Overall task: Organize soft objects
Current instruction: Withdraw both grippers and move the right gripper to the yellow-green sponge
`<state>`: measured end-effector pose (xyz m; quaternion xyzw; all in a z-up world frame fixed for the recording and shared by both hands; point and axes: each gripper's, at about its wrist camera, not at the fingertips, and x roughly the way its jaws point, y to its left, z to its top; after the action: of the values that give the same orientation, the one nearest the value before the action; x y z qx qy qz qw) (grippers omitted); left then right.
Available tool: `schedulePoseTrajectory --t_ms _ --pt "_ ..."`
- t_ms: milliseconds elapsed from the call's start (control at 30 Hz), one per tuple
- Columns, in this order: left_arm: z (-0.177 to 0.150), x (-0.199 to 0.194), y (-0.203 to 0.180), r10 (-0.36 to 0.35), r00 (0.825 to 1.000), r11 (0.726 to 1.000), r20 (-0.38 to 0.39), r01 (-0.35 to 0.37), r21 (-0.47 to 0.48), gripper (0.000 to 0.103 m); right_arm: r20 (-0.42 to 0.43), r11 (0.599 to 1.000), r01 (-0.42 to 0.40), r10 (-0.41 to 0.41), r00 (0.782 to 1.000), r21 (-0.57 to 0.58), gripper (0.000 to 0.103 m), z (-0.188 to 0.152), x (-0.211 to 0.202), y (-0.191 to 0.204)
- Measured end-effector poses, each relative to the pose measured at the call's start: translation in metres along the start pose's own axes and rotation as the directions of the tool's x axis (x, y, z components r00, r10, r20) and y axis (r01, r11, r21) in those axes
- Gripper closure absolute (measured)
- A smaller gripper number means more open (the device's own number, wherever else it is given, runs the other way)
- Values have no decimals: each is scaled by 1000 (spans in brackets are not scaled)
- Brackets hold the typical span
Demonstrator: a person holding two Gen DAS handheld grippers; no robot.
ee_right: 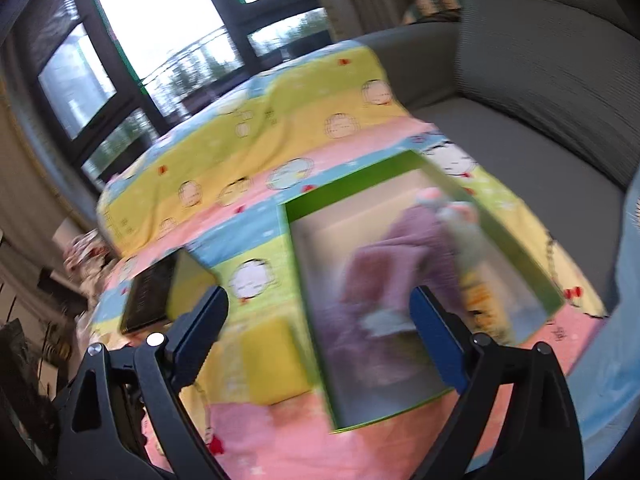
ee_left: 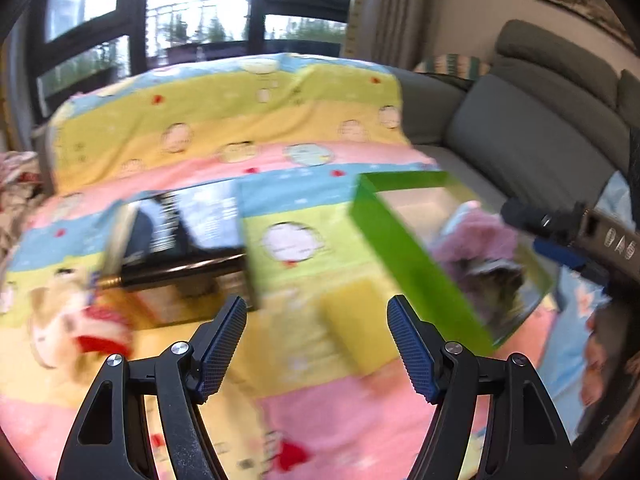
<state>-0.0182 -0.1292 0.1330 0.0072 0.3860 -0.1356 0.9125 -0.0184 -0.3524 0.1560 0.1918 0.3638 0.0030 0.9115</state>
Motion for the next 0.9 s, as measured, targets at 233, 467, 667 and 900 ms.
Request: schedulePoseTrajectory --t_ms 233,467,667,900 --pt "-25 -18 59 155 988 987 16 -154 -45 29 -51 993 -58 53 997 -99 11 -21 24 50" --pt "-62 -21 122 212 977 967 -26 -214 -136 21 -149 969 -62 26 989 -238 11 -45 62 94" --pt "-92 -5 166 241 966 937 -97 -257 -236 21 -245 952 -29 -48 968 -304 11 -65 105 109" --pt "-103 -4 179 226 966 929 -127 -253 -269 21 -254 929 99 -198 947 -357 11 -74 131 103"
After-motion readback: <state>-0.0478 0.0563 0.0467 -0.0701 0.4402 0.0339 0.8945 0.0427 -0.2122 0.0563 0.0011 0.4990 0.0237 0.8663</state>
